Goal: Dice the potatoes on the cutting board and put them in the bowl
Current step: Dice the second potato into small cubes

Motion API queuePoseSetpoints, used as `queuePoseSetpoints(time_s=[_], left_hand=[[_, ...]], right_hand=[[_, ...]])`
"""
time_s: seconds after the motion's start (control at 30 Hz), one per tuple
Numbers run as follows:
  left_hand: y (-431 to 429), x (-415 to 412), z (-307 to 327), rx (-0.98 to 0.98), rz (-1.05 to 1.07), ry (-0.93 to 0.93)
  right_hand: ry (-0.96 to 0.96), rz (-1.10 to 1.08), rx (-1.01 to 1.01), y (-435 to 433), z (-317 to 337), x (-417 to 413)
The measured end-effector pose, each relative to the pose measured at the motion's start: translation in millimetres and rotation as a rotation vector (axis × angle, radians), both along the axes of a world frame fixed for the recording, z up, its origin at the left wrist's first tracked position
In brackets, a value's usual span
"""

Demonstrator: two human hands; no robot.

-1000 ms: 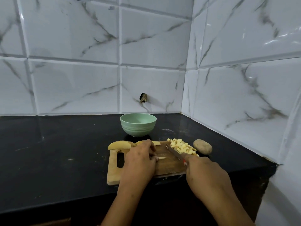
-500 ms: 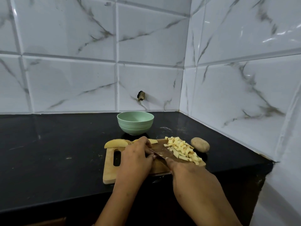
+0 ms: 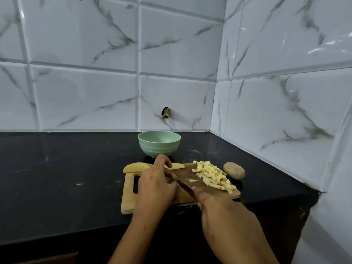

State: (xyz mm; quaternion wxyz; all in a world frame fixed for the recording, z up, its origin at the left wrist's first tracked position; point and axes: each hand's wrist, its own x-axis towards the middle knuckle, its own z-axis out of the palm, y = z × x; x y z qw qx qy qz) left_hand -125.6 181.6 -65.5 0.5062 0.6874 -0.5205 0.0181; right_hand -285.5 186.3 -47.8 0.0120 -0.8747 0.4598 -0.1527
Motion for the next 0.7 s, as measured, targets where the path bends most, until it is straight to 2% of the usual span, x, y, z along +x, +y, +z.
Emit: queuePoseSetpoints(time_s=[0.17, 0.3, 0.43, 0.53, 0.7], left_hand=[[-1.0, -0.2, -1.3, -0.032, 0.0, -0.049], [-2.1, 0.6, -1.2, -0.01, 0.033, -0.031], [-1.1, -1.2, 1.4, 0.018, 0.079, -0.008], [-1.4, -1.3, 3.1, 0.043, 0.078, -0.056], [-3.0, -1.3, 4.8, 0.077, -0.09, -0.025]], right_hand=[[0.113, 0.018, 0.048, -0.5, 5.3, 10.6], [0.138, 0.036, 0.0, -4.3, 5.8, 21.3], [0.052, -0.048, -0.032, -8.9, 1.6, 6.7], [-0.06, -0.142, -0.122, -17.1, 1.3, -10.2], [-0.136, -0.124, -0.104, -11.2, 5.0, -15.6]])
